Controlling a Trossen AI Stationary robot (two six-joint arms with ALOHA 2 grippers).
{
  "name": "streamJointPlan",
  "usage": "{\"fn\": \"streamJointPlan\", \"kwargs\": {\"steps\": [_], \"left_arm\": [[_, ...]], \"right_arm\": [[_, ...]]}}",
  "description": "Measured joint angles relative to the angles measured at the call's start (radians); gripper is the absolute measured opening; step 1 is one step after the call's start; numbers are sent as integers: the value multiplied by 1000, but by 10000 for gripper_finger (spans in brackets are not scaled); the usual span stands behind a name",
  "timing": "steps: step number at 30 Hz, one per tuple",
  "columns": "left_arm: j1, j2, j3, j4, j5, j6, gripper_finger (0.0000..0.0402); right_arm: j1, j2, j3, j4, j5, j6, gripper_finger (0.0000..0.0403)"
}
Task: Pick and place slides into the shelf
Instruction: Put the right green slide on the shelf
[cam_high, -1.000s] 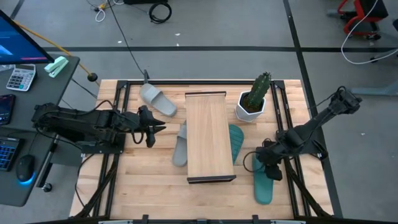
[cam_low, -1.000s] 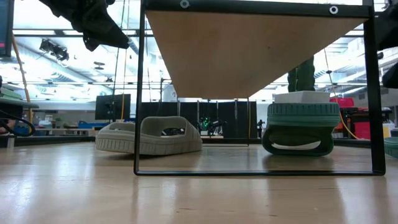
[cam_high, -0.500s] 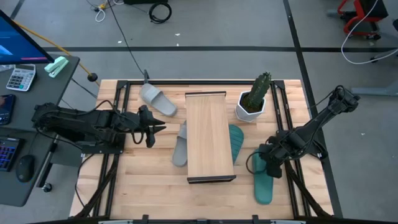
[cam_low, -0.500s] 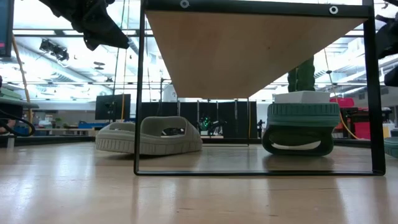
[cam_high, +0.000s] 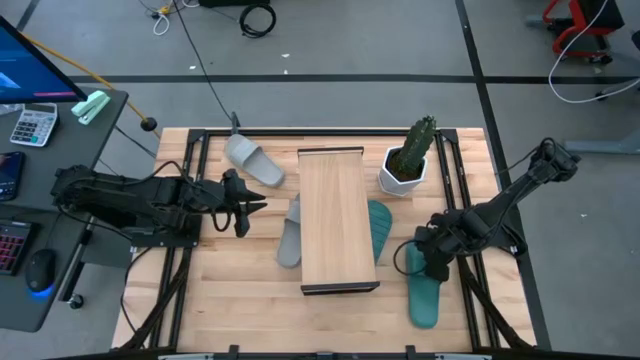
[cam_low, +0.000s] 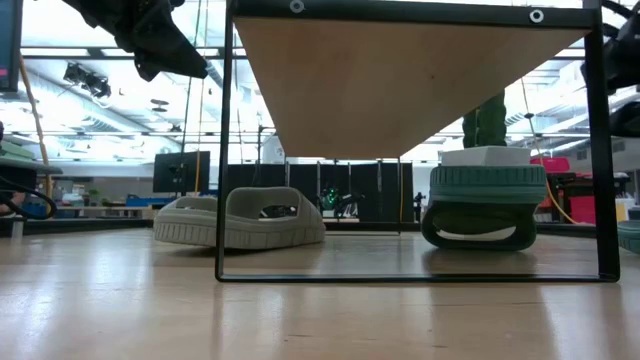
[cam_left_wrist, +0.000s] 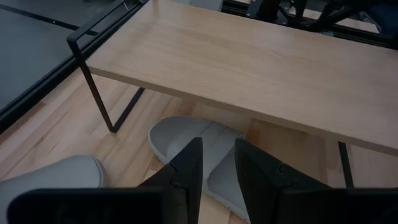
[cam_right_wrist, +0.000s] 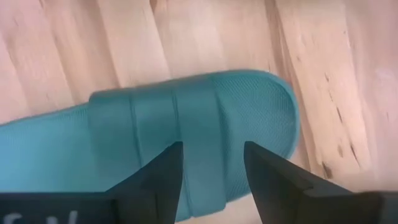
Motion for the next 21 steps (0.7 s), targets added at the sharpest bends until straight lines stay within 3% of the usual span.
{"fn": "streamJointPlan", "kwargs": {"steps": [6,15,21], "left_arm": [[0,0,0,0,0,-1,100],[0,0,0,0,0,-8,101],[0,0,0,0,0,-8,101]], "right_arm": [[-56,0,-32,28,-38,-6,176],[-109,0,-112,224,-272,-76,177],[-133,0,-116,310,-358,-130,172]]}}
